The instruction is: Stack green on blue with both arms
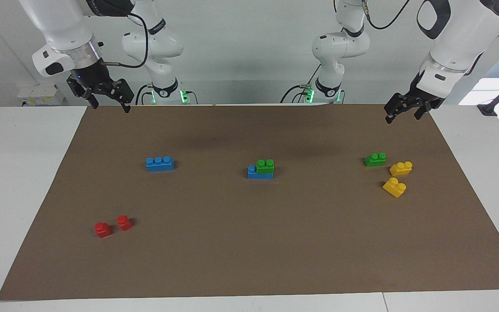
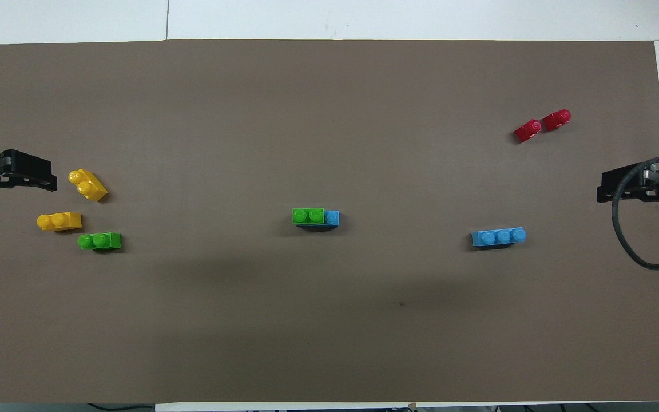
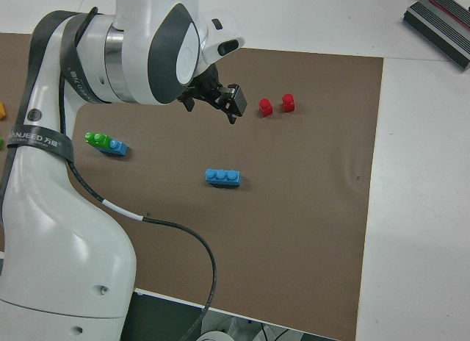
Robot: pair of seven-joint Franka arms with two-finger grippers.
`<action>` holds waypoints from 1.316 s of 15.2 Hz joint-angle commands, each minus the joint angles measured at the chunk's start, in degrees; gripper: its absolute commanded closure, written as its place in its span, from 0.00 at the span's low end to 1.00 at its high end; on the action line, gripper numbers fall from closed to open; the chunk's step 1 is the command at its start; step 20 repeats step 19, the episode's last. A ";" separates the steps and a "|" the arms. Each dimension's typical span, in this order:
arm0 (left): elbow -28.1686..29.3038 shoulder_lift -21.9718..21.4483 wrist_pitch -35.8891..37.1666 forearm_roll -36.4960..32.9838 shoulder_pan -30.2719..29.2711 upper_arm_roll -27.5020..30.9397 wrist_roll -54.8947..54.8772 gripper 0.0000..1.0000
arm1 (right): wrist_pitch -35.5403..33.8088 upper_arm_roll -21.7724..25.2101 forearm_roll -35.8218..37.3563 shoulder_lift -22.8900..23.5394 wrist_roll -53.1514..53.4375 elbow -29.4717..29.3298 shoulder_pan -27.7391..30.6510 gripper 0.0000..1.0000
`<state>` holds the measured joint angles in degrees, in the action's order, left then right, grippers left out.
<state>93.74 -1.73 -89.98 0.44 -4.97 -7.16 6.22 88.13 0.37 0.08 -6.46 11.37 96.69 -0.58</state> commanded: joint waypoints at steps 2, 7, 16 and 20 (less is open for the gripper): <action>-1.46 0.68 0.69 1.32 -0.21 0.05 -0.95 0.00 | -0.77 -0.55 -1.14 0.22 -2.40 -0.89 1.11 0.00; -1.46 0.68 0.69 1.32 -0.13 0.05 -0.95 0.00 | -0.07 -0.55 -0.87 0.22 -7.93 -0.89 1.20 0.00; -1.46 0.77 0.60 1.32 -0.13 0.05 -0.95 0.00 | -0.16 -0.55 -1.31 0.22 -5.84 -0.89 1.20 0.00; -1.46 0.68 0.51 1.32 -0.04 0.05 -0.95 0.00 | -0.07 -0.63 -1.22 0.22 -5.66 -0.89 1.11 0.00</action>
